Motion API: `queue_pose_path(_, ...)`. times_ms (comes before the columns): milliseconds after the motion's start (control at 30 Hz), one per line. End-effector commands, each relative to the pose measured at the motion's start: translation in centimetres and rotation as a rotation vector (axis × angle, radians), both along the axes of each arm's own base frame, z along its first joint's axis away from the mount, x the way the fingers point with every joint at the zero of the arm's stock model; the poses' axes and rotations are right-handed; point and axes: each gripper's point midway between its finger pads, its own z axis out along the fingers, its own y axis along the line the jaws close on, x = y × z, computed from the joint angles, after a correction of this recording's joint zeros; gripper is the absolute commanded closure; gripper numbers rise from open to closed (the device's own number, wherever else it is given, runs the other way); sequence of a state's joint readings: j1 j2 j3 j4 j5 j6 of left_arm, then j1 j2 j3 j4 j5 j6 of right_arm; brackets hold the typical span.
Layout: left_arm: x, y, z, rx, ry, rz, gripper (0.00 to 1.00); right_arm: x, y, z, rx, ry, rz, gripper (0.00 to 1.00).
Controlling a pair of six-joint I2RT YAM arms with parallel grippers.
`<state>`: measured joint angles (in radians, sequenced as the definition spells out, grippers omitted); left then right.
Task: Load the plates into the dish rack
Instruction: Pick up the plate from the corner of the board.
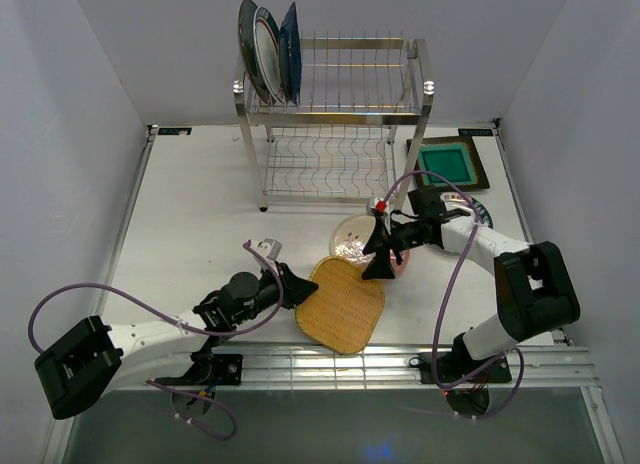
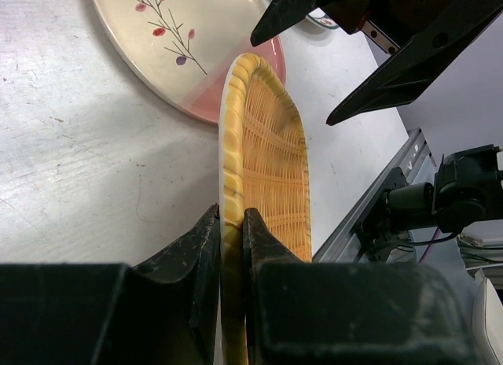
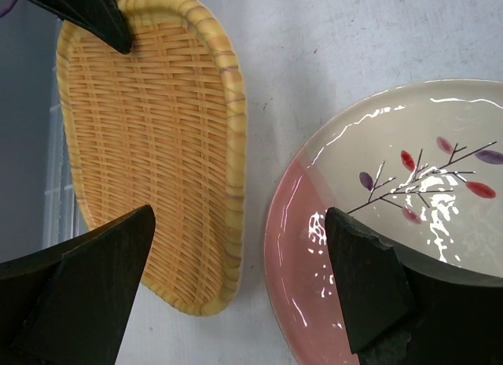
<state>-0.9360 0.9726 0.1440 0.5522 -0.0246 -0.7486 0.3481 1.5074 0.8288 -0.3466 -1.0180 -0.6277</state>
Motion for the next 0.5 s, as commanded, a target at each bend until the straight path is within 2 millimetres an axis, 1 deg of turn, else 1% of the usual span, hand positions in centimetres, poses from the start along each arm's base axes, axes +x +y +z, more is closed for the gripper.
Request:
queue_pose_path(0,0.1,-0.7,1.7,-0.045,-0.042,-0.025,1.0,0.1,0.7,1.2,0.048,-0.016,0.044,0.06)
queue_pose_path(167,0.1,-0.8,2.0,-0.055,-0.052,-0.025,1.0,-0.1,0.9,0.6,0.041,-0.001,0.059,0.06)
queue_pose_path(200,-0.3,-1.0,2.1,-0.063,-0.049,-0.052,1.0,-0.2,1.0,0.5,0.041,0.003,0.063,0.06)
queue_pose_path(267,-0.5,-1.0,2.1,-0.064,-0.05,-0.061,1.0,-0.3,1.2,0.2,0.042,0.015,0.074,0.06)
queue_pose_path(433,-0.3,-1.1,2.1,-0.065,-0.052,-0.057,1.0,-1.0,1.6,-0.1,0.037,0.033,0.107,0.11)
queue_pose_path(467,-0.3,-1.1,2.0,-0.064,-0.051,-0.058,1.0,-0.9,1.5,-0.3,0.03,0.032,0.105,0.14)
